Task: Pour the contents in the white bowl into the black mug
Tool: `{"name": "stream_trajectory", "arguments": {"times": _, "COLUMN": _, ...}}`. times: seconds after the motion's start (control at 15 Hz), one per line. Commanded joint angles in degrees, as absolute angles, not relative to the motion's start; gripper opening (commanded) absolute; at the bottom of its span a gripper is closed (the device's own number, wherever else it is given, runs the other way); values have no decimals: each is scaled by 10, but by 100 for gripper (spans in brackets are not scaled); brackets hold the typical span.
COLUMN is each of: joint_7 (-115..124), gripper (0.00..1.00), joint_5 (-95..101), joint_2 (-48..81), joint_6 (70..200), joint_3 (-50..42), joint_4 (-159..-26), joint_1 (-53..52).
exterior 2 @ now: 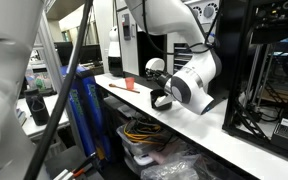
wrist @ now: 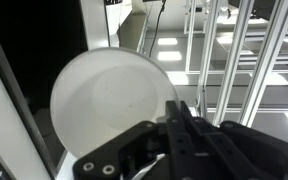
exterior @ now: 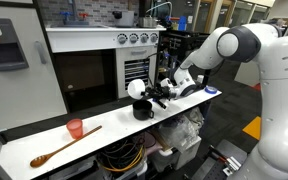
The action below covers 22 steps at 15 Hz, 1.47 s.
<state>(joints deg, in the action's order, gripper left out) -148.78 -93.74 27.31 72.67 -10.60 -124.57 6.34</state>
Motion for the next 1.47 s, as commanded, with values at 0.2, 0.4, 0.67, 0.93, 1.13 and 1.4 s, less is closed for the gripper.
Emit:
{"name": "stream_trajectory", "arguments": {"times": 0.2, "joint_7": -1493, "gripper": 1, "joint_5": -915, "joint_2": 213, "joint_6": 798, "joint_3": -99, "joint_4": -1278, "joint_1": 35}}
{"name": "stream_trajectory", "arguments": {"times": 0.4, "joint_7": -1493, "gripper": 1, "joint_5": -911, "joint_2": 181, "joint_6": 839, "joint_3": -96, "joint_4": -1305, "joint_1": 24}}
{"name": "stream_trajectory", "arguments": {"times": 0.67, "joint_7": -1493, "gripper": 1, "joint_5": -901, "joint_2": 129, "joint_6": 909, "joint_3": -89, "joint_4": -1360, "joint_1": 11}}
{"name": "stream_trajectory", "arguments": {"times": 0.93, "joint_7": -1492, "gripper": 1, "joint_5": -891, "joint_2": 74, "joint_6": 976, "joint_3": -76, "joint_4": -1410, "joint_1": 3}}
{"name": "stream_trajectory", "arguments": {"times": 1.13, "joint_7": -1492, "gripper": 1, "joint_5": -884, "joint_2": 39, "joint_6": 1019, "joint_3": -62, "joint_4": -1441, "joint_1": 1}}
{"name": "stream_trajectory", "arguments": {"times": 1.4, "joint_7": -1480, "gripper": 1, "joint_5": -885, "joint_2": -7, "joint_6": 1085, "joint_3": -40, "joint_4": -1481, "joint_1": -4}}
